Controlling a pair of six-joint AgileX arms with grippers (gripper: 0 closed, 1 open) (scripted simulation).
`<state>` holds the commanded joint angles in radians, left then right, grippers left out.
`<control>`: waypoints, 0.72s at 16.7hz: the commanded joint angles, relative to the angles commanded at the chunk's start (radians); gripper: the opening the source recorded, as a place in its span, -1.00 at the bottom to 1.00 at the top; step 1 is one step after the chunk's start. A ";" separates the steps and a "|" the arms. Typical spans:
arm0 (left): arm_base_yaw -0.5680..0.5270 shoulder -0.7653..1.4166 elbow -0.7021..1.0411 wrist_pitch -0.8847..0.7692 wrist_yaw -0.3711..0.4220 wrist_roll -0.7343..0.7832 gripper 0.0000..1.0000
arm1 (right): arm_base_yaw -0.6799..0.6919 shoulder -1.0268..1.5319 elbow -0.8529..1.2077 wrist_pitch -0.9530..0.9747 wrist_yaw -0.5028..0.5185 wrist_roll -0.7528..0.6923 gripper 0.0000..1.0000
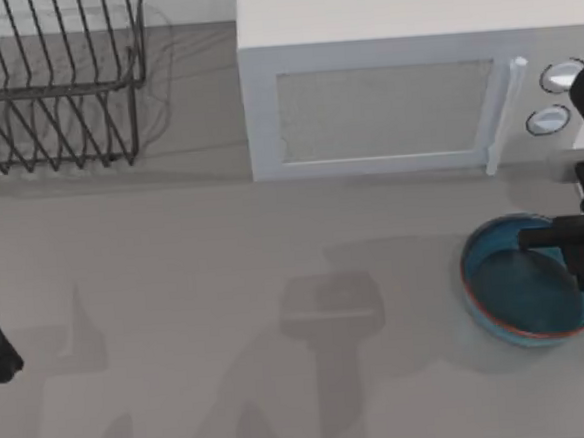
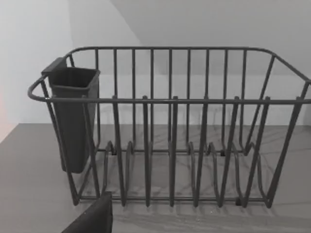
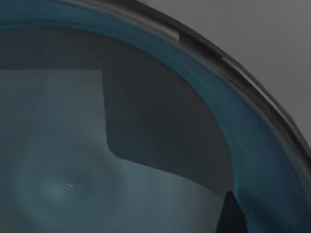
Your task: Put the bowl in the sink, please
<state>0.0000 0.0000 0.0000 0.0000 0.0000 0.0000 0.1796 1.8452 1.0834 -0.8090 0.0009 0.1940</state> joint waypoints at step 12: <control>0.000 0.000 0.000 0.000 0.000 0.000 1.00 | -0.001 -0.004 0.014 -0.016 0.001 0.000 -1.00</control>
<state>0.0000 0.0000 0.0000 0.0000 0.0000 0.0000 0.1791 1.8416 1.0977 -0.8248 0.0018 0.1936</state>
